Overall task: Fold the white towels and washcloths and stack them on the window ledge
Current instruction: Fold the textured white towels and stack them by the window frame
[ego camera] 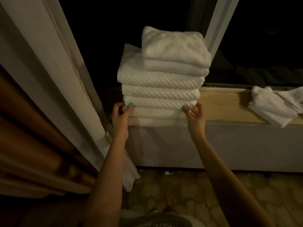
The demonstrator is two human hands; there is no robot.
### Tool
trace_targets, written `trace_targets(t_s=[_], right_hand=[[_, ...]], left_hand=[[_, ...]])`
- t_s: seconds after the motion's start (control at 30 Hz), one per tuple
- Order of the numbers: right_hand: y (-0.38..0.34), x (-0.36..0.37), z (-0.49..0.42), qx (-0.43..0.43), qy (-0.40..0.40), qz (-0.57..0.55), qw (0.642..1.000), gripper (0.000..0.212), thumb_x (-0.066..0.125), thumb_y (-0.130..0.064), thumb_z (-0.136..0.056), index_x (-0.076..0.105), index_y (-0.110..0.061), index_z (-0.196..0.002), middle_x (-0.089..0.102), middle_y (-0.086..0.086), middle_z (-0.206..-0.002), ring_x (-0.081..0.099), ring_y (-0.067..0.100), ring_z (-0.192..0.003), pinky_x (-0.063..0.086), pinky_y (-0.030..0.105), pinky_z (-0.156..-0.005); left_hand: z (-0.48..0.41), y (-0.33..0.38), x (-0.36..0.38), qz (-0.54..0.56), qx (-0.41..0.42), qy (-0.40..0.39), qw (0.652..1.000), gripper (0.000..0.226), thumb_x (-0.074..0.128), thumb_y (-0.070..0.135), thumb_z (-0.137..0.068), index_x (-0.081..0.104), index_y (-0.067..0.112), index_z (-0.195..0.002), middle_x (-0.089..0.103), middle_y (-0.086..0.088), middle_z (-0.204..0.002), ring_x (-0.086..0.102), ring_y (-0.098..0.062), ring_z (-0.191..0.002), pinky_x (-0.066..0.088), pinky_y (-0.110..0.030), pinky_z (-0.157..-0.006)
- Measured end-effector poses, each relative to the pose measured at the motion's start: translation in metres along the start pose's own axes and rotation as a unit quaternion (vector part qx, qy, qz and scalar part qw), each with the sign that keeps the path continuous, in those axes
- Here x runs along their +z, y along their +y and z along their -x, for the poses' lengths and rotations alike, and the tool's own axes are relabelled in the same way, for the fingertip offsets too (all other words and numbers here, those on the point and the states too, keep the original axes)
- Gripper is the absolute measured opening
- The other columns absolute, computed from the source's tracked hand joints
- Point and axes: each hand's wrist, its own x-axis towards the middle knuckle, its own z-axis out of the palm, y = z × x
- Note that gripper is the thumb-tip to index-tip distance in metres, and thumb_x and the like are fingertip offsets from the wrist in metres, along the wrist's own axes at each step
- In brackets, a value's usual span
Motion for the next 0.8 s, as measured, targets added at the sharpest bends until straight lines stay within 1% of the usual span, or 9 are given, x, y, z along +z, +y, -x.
trace_targets(t_s=[0.1,0.17,0.23,0.3,0.4,0.53,0.67,0.73,0.8], right_hand=[[0.000,-0.002,-0.006,-0.008,0.008,0.025,1.000,0.019,0.063,-0.027,-0.092,0.051,-0.022,-0.105,0.070,0.001,-0.100,0.069,0.006,-0.087,0.055,0.019,-0.064],[0.003,-0.004,-0.005,-0.010,0.006,0.037,0.999,0.024,0.063,-0.031,-0.091,0.050,-0.022,-0.109,0.071,-0.001,-0.100,0.070,0.010,-0.089,0.058,0.025,-0.069],[0.011,-0.007,-0.002,-0.001,0.008,0.044,0.999,0.037,0.065,-0.034,-0.090,0.047,-0.021,-0.120,0.067,-0.005,-0.106,0.067,0.008,-0.094,0.057,0.025,-0.074],[0.022,-0.011,0.004,0.020,0.000,0.055,0.998,0.051,0.068,-0.035,-0.088,0.045,-0.016,-0.129,0.063,-0.007,-0.113,0.063,0.005,-0.101,0.057,0.025,-0.079],[0.036,-0.011,0.016,0.040,-0.025,0.064,0.997,0.049,0.068,-0.027,-0.088,0.047,-0.017,-0.131,0.061,-0.010,-0.117,0.061,0.004,-0.106,0.054,0.021,-0.081],[0.036,-0.007,0.016,0.037,0.000,0.030,0.999,0.036,0.067,-0.026,-0.089,0.049,-0.023,-0.121,0.065,-0.001,-0.116,0.066,0.013,-0.102,0.057,0.031,-0.080],[0.026,-0.008,0.010,0.025,0.016,0.016,0.999,0.011,0.062,-0.026,-0.093,0.055,-0.025,-0.101,0.068,0.000,-0.102,0.068,0.013,-0.096,0.059,0.033,-0.072],[0.025,-0.009,0.009,0.023,0.027,0.018,0.999,0.012,0.060,-0.026,-0.094,0.055,-0.017,-0.101,0.068,-0.007,-0.092,0.068,0.006,-0.088,0.059,0.032,-0.069],[0.025,-0.010,0.008,0.026,0.033,0.019,0.999,0.018,0.059,-0.028,-0.094,0.055,-0.013,-0.103,0.068,-0.009,-0.088,0.068,0.007,-0.086,0.060,0.033,-0.069]], left_hand=[[-0.001,-0.003,0.000,0.031,-0.005,-0.005,0.999,0.012,0.073,0.034,-0.071,0.064,0.037,-0.077,0.060,-0.009,-0.104,0.055,-0.022,-0.093,0.045,-0.035,-0.077],[0.001,-0.011,-0.001,0.037,-0.007,-0.010,0.999,0.024,0.075,0.035,-0.074,0.063,0.035,-0.095,0.061,-0.006,-0.113,0.058,-0.019,-0.099,0.048,-0.033,-0.082],[0.008,-0.017,0.000,0.015,-0.006,0.007,1.000,0.042,0.071,0.027,-0.084,0.052,0.025,-0.122,0.059,-0.001,-0.120,0.058,-0.015,-0.106,0.050,-0.021,-0.084],[0.010,-0.022,0.001,-0.012,-0.005,0.046,0.999,0.046,0.067,0.024,-0.088,0.047,0.019,-0.129,0.057,0.002,-0.120,0.057,-0.017,-0.111,0.048,-0.015,-0.082],[0.010,-0.023,0.003,-0.004,-0.047,0.060,0.997,0.042,0.068,0.028,-0.087,0.048,0.026,-0.124,0.058,0.007,-0.113,0.058,-0.017,-0.107,0.052,-0.035,-0.089],[0.016,-0.020,0.011,0.068,-0.069,0.070,0.993,0.046,0.066,0.018,-0.089,0.045,0.019,-0.131,0.057,0.012,-0.107,0.057,-0.005,-0.096,0.054,-0.030,-0.074],[0.016,-0.019,0.011,0.094,-0.072,0.070,0.990,0.035,0.068,0.014,-0.087,0.050,0.020,-0.116,0.057,0.000,-0.116,0.057,-0.019,-0.106,0.054,-0.039,-0.082],[0.017,-0.021,0.009,0.098,-0.065,0.059,0.991,0.030,0.068,0.012,-0.086,0.051,0.021,-0.109,0.055,-0.006,-0.119,0.056,-0.022,-0.107,0.054,-0.041,-0.085],[0.020,-0.022,0.009,0.104,-0.058,0.052,0.992,0.029,0.068,0.011,-0.086,0.051,0.020,-0.108,0.054,-0.008,-0.119,0.056,-0.024,-0.109,0.053,-0.042,-0.087]])
